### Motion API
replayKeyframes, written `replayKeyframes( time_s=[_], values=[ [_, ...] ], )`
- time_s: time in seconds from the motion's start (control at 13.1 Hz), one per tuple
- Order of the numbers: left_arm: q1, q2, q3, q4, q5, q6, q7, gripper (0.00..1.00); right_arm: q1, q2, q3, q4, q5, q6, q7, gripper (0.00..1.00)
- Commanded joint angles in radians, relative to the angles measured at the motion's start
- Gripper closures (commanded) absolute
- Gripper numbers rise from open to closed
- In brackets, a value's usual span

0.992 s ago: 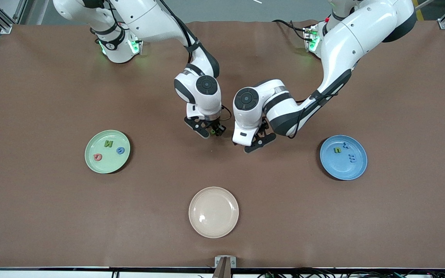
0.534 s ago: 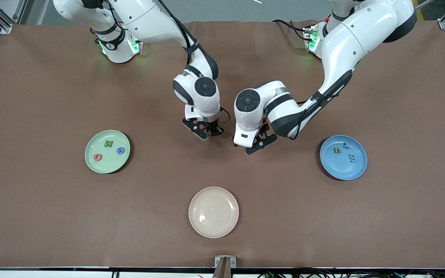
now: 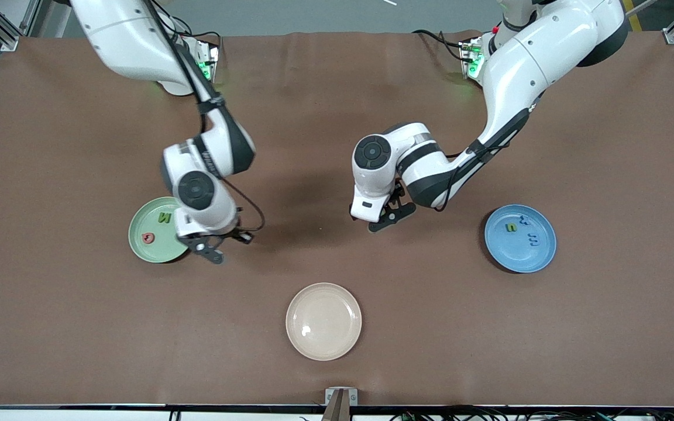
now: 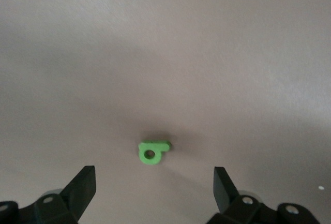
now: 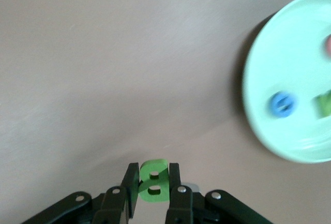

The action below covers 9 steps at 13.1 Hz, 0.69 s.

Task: Sort upper and lower case letters into plates
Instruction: 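Carry the B into the green plate while the left gripper lifts the b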

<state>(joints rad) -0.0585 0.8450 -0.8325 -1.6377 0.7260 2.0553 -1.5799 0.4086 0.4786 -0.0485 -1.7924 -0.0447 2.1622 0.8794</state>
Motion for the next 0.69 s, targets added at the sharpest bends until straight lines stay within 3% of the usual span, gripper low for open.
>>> replayKeyframes(
  time_s=[0.0, 0.31, 0.61],
  values=[
    [-0.02, 0.017, 0.019, 0.007, -0.014, 0.023, -0.014, 0.0, -0.091, -0.078, 0.027, -0.042, -0.006, -0.06, -0.149, 1.0],
    [-0.001, 0.025, 0.047, -0.04, -0.008, 0.032, 0.001, 0.01, -0.213, -0.084, 0.027, -0.057, -0.004, -0.064, -0.337, 1.0],
    [-0.018, 0.026, 0.091, -0.083, 0.0, 0.172, -0.017, 0.01, -0.356, -0.075, 0.027, -0.182, -0.004, 0.158, -0.577, 1.0]
  ],
)
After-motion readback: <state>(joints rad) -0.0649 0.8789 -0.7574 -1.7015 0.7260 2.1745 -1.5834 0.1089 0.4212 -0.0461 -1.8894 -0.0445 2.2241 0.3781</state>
